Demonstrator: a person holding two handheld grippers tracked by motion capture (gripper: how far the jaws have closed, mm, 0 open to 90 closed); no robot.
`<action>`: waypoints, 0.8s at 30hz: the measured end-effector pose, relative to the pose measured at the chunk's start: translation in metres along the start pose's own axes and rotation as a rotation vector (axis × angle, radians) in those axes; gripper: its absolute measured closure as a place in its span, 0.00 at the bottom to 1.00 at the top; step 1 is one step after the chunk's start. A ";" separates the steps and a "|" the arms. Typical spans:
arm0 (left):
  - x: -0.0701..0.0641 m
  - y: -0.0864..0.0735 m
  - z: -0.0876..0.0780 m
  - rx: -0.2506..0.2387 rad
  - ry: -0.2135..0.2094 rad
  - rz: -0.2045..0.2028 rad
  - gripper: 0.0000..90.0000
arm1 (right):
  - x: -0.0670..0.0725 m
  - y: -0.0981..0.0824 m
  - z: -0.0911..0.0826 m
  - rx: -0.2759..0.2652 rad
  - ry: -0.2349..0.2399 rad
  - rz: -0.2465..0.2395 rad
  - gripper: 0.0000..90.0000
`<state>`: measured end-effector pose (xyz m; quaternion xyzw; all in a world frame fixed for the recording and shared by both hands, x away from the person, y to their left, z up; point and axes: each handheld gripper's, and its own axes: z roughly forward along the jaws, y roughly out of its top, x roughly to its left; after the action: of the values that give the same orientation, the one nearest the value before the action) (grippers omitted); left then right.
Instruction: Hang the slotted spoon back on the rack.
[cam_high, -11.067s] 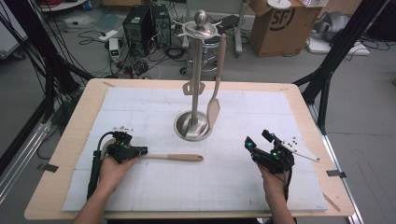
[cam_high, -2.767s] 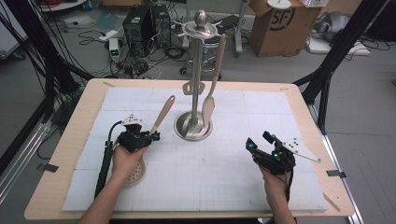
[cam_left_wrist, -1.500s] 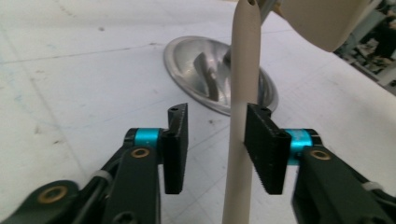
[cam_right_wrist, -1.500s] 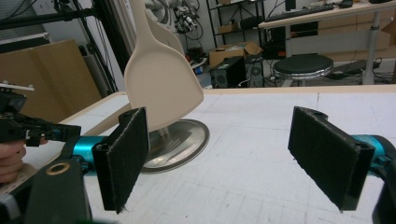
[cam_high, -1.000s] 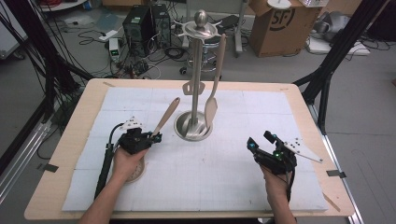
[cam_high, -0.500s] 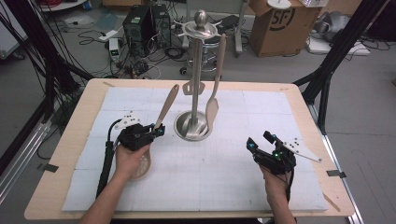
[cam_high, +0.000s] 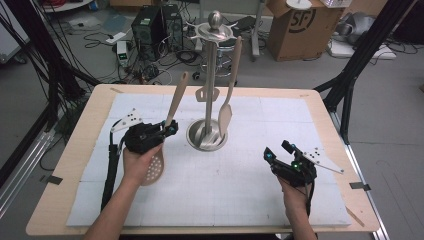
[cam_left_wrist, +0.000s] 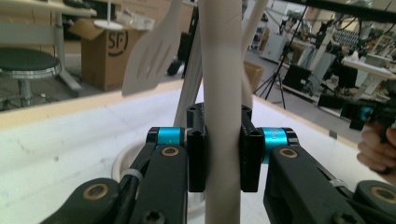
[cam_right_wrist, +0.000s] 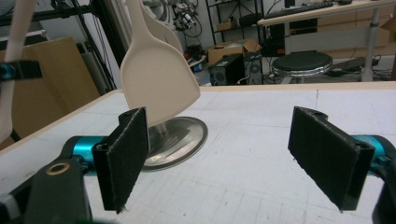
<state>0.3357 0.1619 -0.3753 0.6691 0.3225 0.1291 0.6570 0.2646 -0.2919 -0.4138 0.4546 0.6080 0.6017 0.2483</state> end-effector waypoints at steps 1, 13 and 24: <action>-0.001 0.004 0.000 -0.011 -0.003 -0.002 0.86 | 0.000 0.000 0.000 0.000 -0.001 0.002 0.22; -0.014 0.041 -0.002 -0.121 -0.074 0.018 0.86 | 0.000 0.000 0.000 0.002 0.001 0.001 0.22; -0.018 0.063 0.001 -0.162 -0.141 0.011 0.86 | 0.000 0.000 0.000 0.004 -0.002 -0.001 0.22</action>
<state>0.3391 0.1546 -0.3098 0.6230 0.2603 0.1111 0.7293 0.2649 -0.2921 -0.4141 0.4555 0.6090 0.5999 0.2485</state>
